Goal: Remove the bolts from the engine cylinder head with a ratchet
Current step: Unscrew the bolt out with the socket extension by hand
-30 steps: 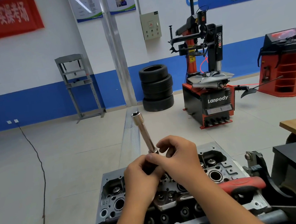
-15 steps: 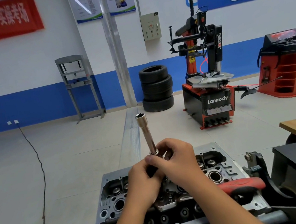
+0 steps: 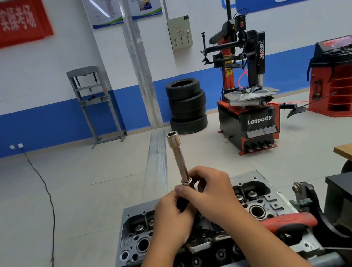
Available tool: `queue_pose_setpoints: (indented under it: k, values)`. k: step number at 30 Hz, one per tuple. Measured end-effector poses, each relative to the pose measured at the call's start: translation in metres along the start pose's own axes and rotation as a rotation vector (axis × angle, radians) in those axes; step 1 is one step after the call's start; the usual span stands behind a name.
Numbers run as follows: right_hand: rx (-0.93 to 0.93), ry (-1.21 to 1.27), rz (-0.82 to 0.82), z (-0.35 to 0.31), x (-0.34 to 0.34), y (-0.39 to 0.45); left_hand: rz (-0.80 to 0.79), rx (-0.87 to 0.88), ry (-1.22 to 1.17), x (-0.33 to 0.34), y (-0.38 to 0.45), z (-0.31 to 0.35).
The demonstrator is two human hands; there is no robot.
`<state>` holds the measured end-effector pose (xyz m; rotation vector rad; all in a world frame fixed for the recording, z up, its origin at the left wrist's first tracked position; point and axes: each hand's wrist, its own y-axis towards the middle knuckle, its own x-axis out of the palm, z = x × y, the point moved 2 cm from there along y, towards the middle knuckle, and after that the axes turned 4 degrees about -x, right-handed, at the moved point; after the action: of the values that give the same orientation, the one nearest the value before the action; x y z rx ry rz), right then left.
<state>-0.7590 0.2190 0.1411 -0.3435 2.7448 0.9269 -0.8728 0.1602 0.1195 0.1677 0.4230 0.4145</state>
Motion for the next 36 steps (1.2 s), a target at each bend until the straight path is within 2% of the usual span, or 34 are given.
queue_pose_setpoints:
  k: [2,4,10,12,17,23,29,33,36]
  values:
    - [0.001,0.014,-0.007,0.001,-0.0002,0.0,-0.087,0.009,-0.004,0.0017,-0.0015,0.0029]
    - [0.003,0.018,-0.037,0.0012,-0.0005,-0.0008,-0.097,0.031,-0.01,0.0014,-0.003,0.0046]
    - [0.009,0.044,-0.009,-0.0018,-0.0016,-0.001,0.07,0.019,-0.079,-0.0017,-0.0016,0.0023]
    - [-0.007,0.037,-0.009,-0.0021,-0.0013,-0.0014,0.08,0.001,-0.088,-0.003,-0.001,0.0013]
    - [0.0,0.044,-0.01,-0.0007,-0.0015,-0.0016,-0.101,0.02,-0.071,0.0011,-0.0037,0.0065]
    - [0.022,0.062,0.029,-0.0013,-0.0004,-0.0011,0.078,-0.001,-0.11,-0.0036,-0.0026,0.0034]
    - [0.026,0.068,0.034,0.0013,-0.0002,-0.0006,-0.121,0.026,-0.008,0.0014,-0.0034,0.0053]
    - [0.04,0.088,0.03,0.0014,0.0004,-0.0001,0.012,0.064,-0.031,-0.0004,-0.0034,0.0057]
    - [0.05,0.071,0.043,0.001,-0.0002,-0.0005,0.114,0.009,-0.038,-0.0034,-0.002,0.0025]
